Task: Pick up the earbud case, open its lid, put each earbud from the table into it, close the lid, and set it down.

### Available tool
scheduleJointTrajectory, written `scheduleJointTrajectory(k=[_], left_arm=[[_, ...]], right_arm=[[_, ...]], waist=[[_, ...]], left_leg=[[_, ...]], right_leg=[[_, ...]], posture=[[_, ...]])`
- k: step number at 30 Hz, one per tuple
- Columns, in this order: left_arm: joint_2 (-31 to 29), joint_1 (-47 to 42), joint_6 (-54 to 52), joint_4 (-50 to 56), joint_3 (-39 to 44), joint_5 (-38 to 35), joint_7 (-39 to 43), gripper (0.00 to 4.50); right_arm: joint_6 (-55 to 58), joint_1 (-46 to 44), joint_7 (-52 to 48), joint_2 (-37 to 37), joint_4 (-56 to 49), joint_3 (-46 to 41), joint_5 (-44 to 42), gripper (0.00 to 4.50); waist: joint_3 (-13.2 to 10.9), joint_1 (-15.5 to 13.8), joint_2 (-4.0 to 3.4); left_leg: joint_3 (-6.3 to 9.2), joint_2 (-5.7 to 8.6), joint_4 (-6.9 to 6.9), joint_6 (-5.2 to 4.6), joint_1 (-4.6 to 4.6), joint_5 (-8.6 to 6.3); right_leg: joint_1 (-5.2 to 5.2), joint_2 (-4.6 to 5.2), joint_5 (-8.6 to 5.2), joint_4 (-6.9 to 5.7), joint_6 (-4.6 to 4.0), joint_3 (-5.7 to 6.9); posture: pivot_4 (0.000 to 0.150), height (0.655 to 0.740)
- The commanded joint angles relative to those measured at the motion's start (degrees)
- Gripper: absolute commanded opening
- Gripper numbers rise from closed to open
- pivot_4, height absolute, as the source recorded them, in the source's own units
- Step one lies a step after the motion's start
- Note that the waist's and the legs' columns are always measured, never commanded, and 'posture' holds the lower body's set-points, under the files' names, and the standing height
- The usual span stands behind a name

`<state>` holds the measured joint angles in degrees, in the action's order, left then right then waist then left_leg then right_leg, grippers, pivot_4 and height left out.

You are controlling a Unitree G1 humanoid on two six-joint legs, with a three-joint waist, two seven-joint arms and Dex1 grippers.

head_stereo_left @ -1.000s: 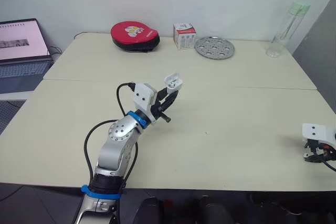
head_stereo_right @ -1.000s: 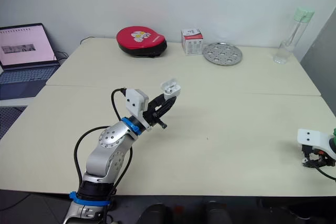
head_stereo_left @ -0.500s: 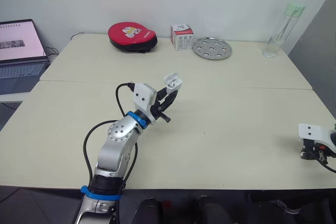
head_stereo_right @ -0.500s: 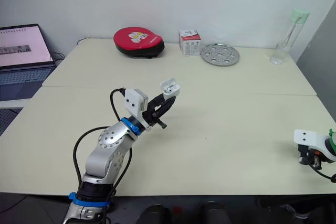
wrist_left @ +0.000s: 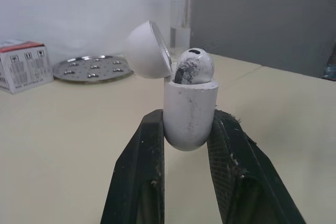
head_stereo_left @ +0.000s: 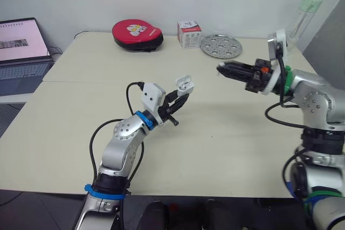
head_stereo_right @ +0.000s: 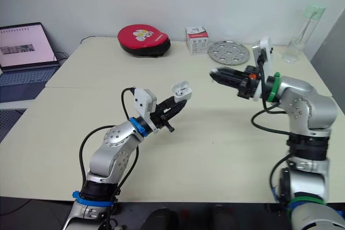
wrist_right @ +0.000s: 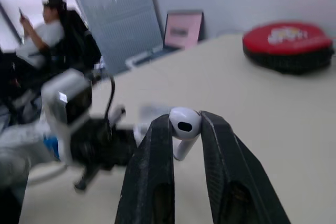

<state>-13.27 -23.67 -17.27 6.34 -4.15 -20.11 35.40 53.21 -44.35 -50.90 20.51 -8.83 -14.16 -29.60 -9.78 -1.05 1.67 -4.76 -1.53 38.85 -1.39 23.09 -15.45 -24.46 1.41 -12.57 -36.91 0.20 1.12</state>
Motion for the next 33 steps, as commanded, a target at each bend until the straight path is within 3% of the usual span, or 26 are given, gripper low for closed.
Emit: scheduleJointTrajectory(k=[1,11,31,33], left_arm=[[0.8,-3.6,-2.6,2.2,0.8,-4.0,1.4,0.77],[0.4,-6.0,-4.9,2.3,0.4,-6.1,3.3,0.77],[0.8,-5.8,-4.3,3.0,-0.3,-5.8,3.9,0.77],[0.8,-5.7,-4.3,3.0,-0.4,-5.7,3.9,0.77]], right_arm=[[-6.8,2.0,6.5,-2.0,-6.2,0.8,1.0,0.37],[-20.8,7.2,11.8,-2.0,-6.1,9.0,7.4,0.37],[-22.5,11.1,11.3,2.4,-7.7,14.7,8.3,0.37],[-22.6,11.1,11.3,2.6,-7.7,14.8,8.0,1.1]], waist=[[0.0,-0.1,0.0],[0.0,1.0,-0.01],[0.0,1.1,-0.01],[0.0,1.1,-0.01]], left_leg=[[0.0,0.05,0.04,-0.02,0.04,-0.01],[-0.07,-0.13,0.05,-0.04,-0.2,0.0],[-0.11,-0.13,0.03,-0.02,-0.19,0.02],[-0.11,-0.13,0.03,-0.02,-0.19,0.02]], right_leg=[[-0.01,0.04,0.01,0.02,0.03,0.0],[0.04,-0.23,0.0,-0.14,0.05,-0.11],[0.03,-0.24,0.0,-0.09,0.06,-0.19],[0.03,-0.24,0.0,-0.09,0.06,-0.19]], posture=[[0.15,0.74],[0.15,0.74],[0.15,0.74],[0.15,0.74]])
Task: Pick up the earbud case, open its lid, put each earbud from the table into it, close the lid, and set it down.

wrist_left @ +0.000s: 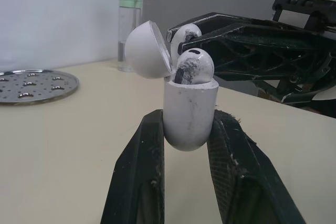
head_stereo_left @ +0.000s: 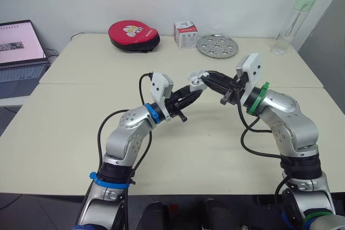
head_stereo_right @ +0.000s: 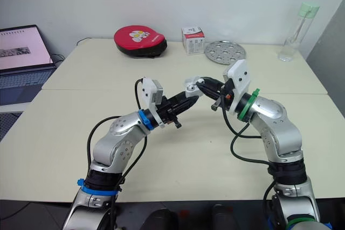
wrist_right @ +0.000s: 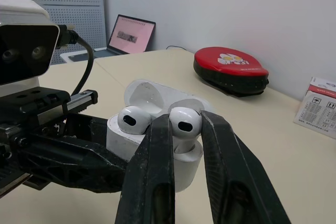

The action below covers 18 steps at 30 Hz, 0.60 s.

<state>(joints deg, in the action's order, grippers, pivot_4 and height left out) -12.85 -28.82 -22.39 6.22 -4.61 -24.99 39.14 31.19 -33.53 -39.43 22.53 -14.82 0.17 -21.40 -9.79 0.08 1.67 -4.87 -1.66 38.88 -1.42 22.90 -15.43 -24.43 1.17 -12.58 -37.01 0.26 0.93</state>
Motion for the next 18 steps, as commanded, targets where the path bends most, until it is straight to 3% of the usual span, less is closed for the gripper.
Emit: scheduleJointTrajectory(k=[1,4,18], left_arm=[[0.4,-0.6,0.8,3.2,0.1,-0.8,0.2,0.77],[0.3,-0.4,0.8,3.2,0.2,-0.8,0.2,0.77],[-0.2,0.4,1.3,2.4,0.1,-0.5,1.1,0.77]], right_arm=[[-0.6,0.2,-0.1,0.6,-1.7,0.5,-0.4,1.38],[0.3,0.3,-0.4,0.8,-2.2,0.4,-1.2,2.39],[4.6,3.1,-1.1,4.6,-5.4,-3.2,-7.5,2.39]], waist=[[0.0,0.0,0.0],[0.0,0.0,0.0],[0.0,0.0,0.01]], left_leg=[[0.0,0.0,0.0,0.0,0.0,0.0],[0.0,0.0,0.0,0.0,0.0,0.0],[0.01,-0.02,-0.01,0.0,-0.01,0.0]], right_leg=[[0.0,0.0,0.0,0.0,0.0,0.0],[0.0,0.0,0.0,0.0,0.0,0.0],[0.0,0.0,-0.04,0.01,0.05,0.0]], posture=[[0.15,0.74],[0.15,0.74],[0.15,0.74]])
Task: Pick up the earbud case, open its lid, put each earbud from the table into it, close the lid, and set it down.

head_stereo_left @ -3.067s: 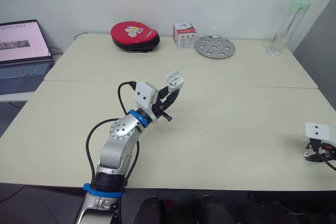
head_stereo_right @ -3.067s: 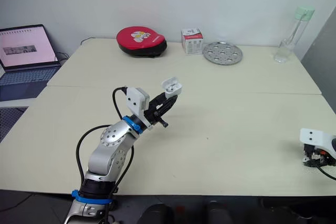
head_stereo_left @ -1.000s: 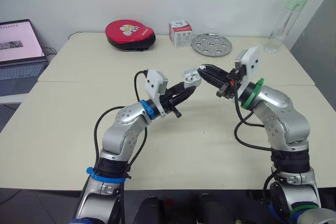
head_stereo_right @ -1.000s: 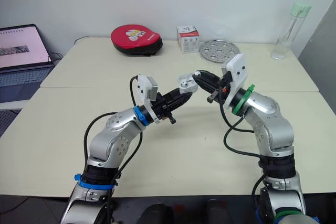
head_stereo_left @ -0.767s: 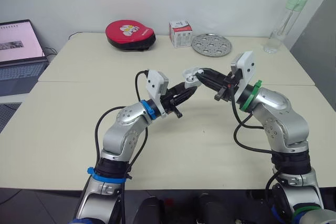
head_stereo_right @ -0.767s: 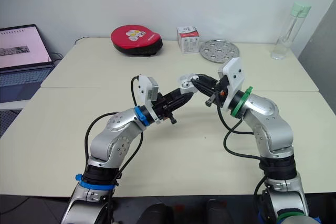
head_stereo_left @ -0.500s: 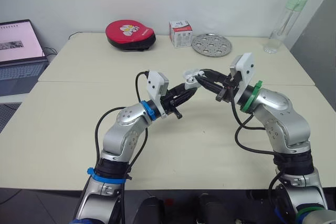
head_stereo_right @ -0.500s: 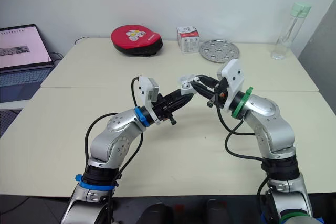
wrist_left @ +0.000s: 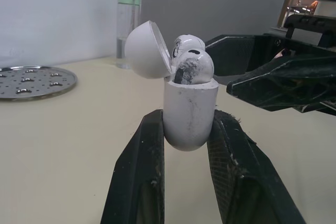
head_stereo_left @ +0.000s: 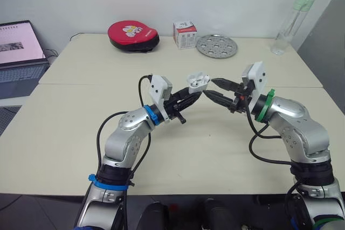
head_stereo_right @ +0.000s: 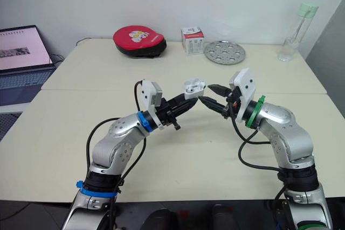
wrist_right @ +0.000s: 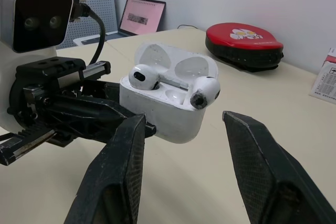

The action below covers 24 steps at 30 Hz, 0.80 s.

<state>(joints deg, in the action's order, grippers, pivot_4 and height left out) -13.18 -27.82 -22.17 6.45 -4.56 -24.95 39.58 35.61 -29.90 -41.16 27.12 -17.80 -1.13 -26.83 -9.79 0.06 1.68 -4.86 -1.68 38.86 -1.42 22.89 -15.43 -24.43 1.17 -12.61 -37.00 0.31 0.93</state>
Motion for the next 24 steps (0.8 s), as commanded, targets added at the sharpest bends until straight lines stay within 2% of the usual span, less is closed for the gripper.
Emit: scheduleJointTrajectory(k=[1,12,15,20,24], left_arm=[[0.2,-0.6,1.0,2.2,0.0,-0.6,0.7,0.77],[0.0,-0.7,1.2,1.8,0.1,-0.1,0.8,0.77],[0.0,-0.5,1.1,2.1,0.1,-0.1,0.7,0.77],[0.0,-0.4,1.2,2.2,0.1,-0.1,0.6,0.77],[0.1,-0.4,1.2,2.3,0.0,-0.1,0.5,0.77]], right_arm=[[0.4,-0.6,0.9,-0.1,-2.5,-2.0,-2.3,2.39],[2.3,-0.6,1.9,1.0,-2.9,-3.2,-4.8,2.39],[3.2,-0.7,2.7,0.7,-2.5,-4.0,-5.9,1.8],[3.6,-1.2,3.3,1.0,-1.3,-4.6,-6.4,0.01],[2.9,-1.9,3.7,0.9,-0.2,-3.9,-5.7,0.01]], waist=[[0.0,0.0,0.0],[0.0,0.0,0.01],[0.0,0.0,0.01],[0.0,0.0,0.01],[0.0,0.0,0.01]], left_leg=[[0.0,0.0,0.0,0.0,0.0,0.0],[0.0,0.02,0.0,0.0,0.02,0.0],[0.0,0.02,0.0,0.0,0.02,0.0],[0.0,0.01,-0.01,0.0,0.02,0.0],[0.0,0.02,0.0,0.0,0.02,0.0]], right_leg=[[0.0,0.0,0.0,0.0,0.01,0.0],[0.0,0.01,-0.02,0.02,0.03,0.0],[0.0,0.01,-0.03,0.02,0.05,0.0],[0.0,0.01,-0.04,0.02,0.06,-0.01],[0.0,0.01,-0.03,0.02,0.06,-0.01]], posture=[[0.15,0.74],[0.15,0.74],[0.15,0.74],[0.15,0.74],[0.15,0.74]])
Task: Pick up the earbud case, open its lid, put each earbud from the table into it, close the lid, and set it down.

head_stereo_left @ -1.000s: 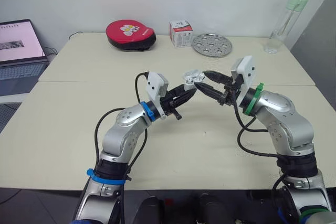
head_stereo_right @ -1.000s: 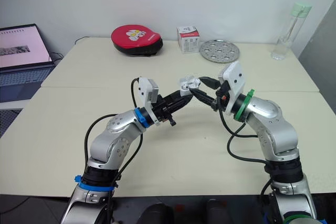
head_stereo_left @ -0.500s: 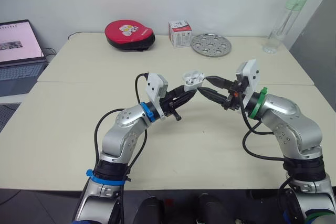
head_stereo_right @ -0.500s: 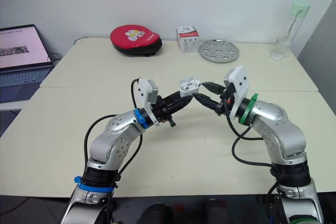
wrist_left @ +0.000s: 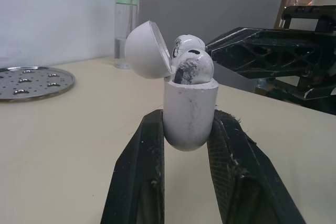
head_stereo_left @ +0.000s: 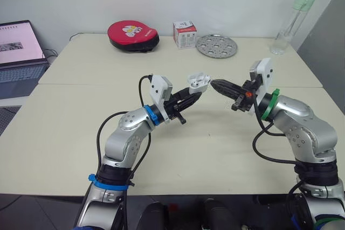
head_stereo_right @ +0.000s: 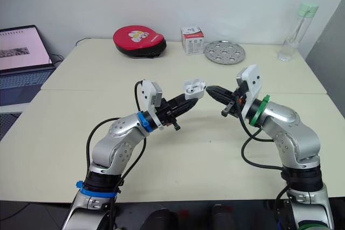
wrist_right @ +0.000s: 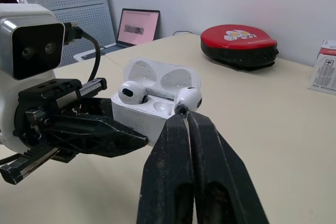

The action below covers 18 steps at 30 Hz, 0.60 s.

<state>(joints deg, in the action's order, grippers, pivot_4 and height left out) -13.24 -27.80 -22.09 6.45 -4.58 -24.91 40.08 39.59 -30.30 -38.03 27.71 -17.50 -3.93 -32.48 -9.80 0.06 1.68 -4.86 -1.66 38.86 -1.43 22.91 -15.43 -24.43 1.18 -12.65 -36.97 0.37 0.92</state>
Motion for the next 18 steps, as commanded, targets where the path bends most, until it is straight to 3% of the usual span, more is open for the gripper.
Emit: scheduleJointTrajectory(k=[1,18], left_arm=[[0.2,-0.4,1.1,2.3,0.0,-0.1,0.0,0.77],[0.2,-0.2,0.7,2.8,-0.5,-0.2,-0.4,0.77]], right_arm=[[-1.2,-1.6,0.6,0.2,-0.4,-0.9,-0.1,0.01],[-0.1,-2.5,0.1,-1.2,-1.6,1.0,-1.5,0.01]], waist=[[0.0,0.0,0.0],[0.0,0.0,0.0]], left_leg=[[0.0,0.0,0.0,0.0,0.0,0.0],[0.0,-0.01,-0.01,0.0,0.0,0.0]], right_leg=[[0.0,0.0,0.0,0.0,0.0,0.0],[0.0,0.0,-0.01,0.01,0.01,0.0]], posture=[[0.15,0.74],[0.15,0.74]])
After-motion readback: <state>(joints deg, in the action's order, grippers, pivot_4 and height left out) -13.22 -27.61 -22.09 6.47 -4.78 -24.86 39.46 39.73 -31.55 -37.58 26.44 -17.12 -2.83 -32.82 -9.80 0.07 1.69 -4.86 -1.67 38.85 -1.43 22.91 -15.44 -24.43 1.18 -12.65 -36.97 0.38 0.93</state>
